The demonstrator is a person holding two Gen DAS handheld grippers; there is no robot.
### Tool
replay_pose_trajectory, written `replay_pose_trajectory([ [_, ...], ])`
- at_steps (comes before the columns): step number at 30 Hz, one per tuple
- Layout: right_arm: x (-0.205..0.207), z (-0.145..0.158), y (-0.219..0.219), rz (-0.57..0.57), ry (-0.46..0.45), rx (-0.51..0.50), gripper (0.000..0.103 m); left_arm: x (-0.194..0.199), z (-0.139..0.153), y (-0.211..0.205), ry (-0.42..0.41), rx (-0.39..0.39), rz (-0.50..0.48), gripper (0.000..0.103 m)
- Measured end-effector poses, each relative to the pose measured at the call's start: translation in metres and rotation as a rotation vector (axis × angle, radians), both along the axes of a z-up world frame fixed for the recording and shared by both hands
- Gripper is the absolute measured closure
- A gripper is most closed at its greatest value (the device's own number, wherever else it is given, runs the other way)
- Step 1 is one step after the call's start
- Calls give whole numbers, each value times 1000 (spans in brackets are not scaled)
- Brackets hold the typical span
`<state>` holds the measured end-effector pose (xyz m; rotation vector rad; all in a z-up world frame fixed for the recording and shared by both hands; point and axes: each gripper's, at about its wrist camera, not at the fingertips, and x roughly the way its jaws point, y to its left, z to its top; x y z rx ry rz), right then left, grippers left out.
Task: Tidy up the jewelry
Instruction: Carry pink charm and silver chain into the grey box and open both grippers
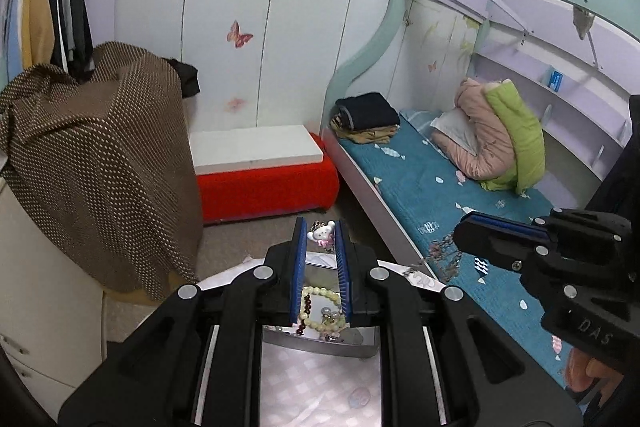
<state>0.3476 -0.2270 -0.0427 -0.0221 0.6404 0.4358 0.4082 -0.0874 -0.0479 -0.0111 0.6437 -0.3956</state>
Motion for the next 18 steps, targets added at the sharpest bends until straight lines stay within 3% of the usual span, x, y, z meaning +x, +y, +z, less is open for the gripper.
replay_pose_trajectory([
  [18, 37, -47, 2, -21, 163, 32, 97, 53, -55, -8, 173, 31, -23, 88],
])
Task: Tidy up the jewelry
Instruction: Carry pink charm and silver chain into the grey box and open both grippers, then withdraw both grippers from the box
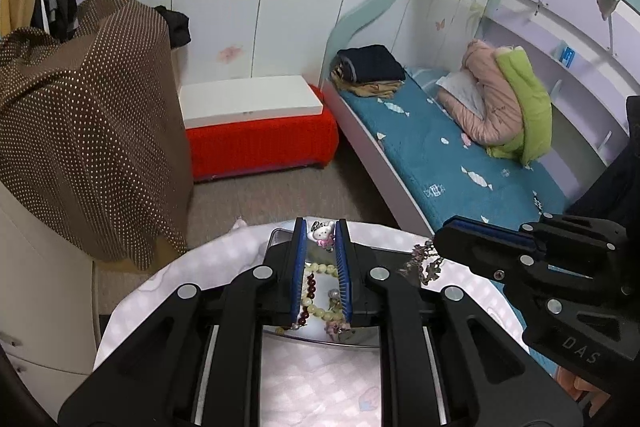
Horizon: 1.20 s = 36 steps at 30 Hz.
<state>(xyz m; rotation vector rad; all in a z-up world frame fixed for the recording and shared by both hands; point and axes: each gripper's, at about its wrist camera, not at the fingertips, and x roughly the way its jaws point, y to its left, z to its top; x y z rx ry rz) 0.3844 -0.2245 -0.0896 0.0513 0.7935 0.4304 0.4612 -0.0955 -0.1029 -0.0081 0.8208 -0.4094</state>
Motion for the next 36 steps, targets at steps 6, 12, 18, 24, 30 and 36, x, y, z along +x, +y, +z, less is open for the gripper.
replay_pose_trajectory([
  [6, 1, 1, -6, -38, 25, 15, 70, -5, 5, 13, -46, 23, 83, 14],
  [12, -8, 6, -17, -98, 10, 64, 9, -21, 19, 28, -63, 28, 126, 11],
  [18, -28, 21, -28, -179, -32, 103, 7, -67, 48, 43, -163, 53, 184, 8],
  [24, -64, 41, -34, -217, -94, 127, 7, -121, 78, 54, -268, 67, 221, 6],
  [30, -116, 68, -33, -240, -192, 119, 7, -182, 101, 56, -360, 83, 245, 6],
  [36, -169, 85, -30, -266, -279, 83, 7, -241, 119, 58, -443, 75, 262, 5],
])
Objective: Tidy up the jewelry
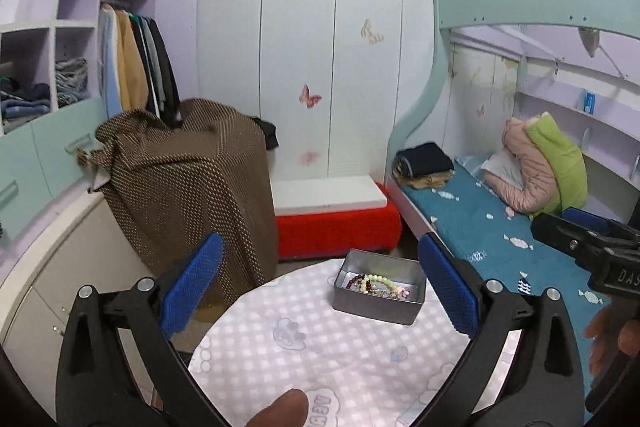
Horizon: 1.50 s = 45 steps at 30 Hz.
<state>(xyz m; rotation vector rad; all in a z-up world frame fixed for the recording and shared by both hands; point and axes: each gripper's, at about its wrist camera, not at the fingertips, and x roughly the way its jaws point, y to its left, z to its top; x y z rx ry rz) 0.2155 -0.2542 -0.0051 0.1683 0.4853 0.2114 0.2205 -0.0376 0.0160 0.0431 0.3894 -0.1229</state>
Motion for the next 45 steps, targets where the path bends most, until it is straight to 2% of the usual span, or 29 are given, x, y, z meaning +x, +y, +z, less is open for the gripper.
replay_pose_trajectory([
  [7, -66, 6, 5, -42, -65, -73, 7, -62, 4, 4, -51, -5, 35, 5],
  [13, -117, -1, 16, -63, -92, -133, 7, -118, 3, 17, -77, -48, 64, 5],
  [21, -160, -21, 26, -118, -109, -152, 7, -177, -12, 23, -86, -11, 114, 5],
  [27, -177, -29, 31, -169, -133, -140, 7, -198, -30, 20, -69, 9, 109, 5],
  [34, -187, -34, 36, -158, -139, -140, 7, -214, -44, 12, -91, 61, 139, 5],
  [45, -194, -35, 50, -127, -146, -143, 7, -219, -43, 17, -98, 22, 130, 5],
])
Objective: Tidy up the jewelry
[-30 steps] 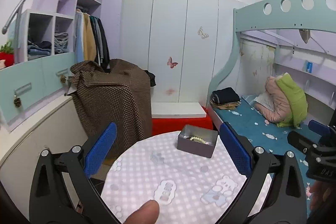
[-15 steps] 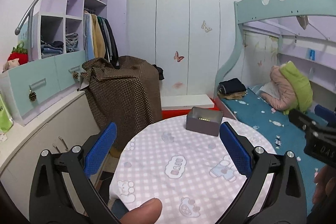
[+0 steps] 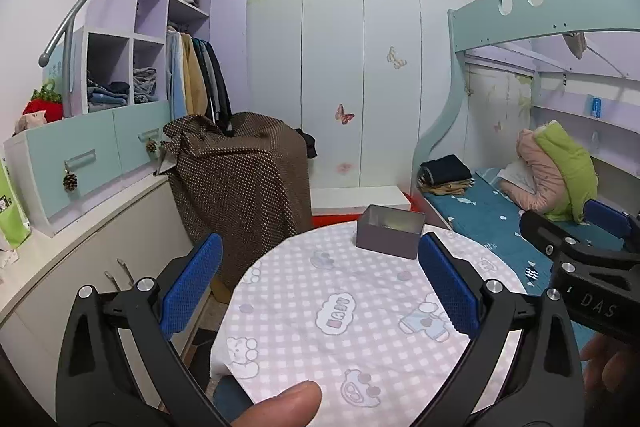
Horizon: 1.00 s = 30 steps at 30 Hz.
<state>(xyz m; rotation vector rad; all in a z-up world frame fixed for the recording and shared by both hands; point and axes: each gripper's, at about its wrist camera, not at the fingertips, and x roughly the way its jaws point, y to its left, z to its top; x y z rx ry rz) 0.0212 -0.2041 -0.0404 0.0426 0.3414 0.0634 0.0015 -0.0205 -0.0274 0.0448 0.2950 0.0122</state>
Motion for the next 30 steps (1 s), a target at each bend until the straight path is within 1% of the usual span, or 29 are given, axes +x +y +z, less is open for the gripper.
replay_pose_trajectory([
  [5, 0, 0, 2, -5, 1, -4, 7, 1, -1, 2, 5, -16, -7, 5],
  [22, 4, -4, -3, -18, 12, -1, 7, 1, -2, 6, 3, -9, 3, 5],
  [30, 4, -5, -5, -19, 9, -4, 7, 3, -1, 7, 4, -23, -5, 5],
])
